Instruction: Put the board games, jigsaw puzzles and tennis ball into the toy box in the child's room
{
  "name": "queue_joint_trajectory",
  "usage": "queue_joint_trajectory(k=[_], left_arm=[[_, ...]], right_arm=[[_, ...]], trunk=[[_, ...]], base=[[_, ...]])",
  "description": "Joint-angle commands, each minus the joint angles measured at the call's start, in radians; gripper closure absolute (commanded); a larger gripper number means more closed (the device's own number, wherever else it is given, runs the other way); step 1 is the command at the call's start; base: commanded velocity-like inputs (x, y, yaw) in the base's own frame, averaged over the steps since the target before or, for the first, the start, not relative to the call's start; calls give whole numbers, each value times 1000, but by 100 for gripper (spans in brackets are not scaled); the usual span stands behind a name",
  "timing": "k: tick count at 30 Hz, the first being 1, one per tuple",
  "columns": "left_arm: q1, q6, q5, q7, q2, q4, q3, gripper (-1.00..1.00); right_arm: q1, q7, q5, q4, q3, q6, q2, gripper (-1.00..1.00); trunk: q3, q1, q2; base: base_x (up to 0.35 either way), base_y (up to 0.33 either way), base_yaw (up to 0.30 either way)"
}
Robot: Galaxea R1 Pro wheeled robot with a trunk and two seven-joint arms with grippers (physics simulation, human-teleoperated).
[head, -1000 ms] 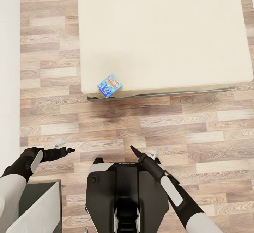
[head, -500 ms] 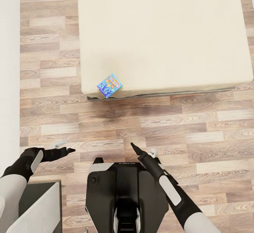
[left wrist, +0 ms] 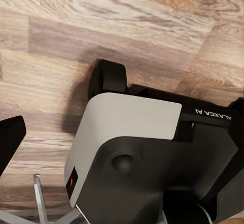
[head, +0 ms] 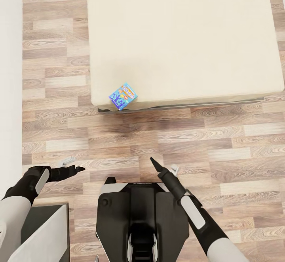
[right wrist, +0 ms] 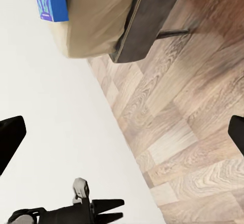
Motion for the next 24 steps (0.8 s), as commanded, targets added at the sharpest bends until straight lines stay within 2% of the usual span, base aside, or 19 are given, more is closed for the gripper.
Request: queue_joint_trajectory(k=[1,3,7,24], left_arm=[[0,8,5,0,0,-1,3,-100],[0,9,5,0,-1,-1,3,-100],[0,10,5,0,0,-1,3,-100],[0,11,7,0,0,-1,4,-100]], right_arm=[[-5,27,-7,2,2,6,-2,-100],[-16,66,-4,6,2,7,-3,-100],[-30,103,-1,11,5,10,-3,-100],[-38,129,1,19,12,17,-5,-100]], trunk=[[-1,1,-1],[-1,1,-1],[-1,1,-1],[-1,1,-1]], base=[[18,0,0],[60,22,0],[123,78,0],[65,37,0]])
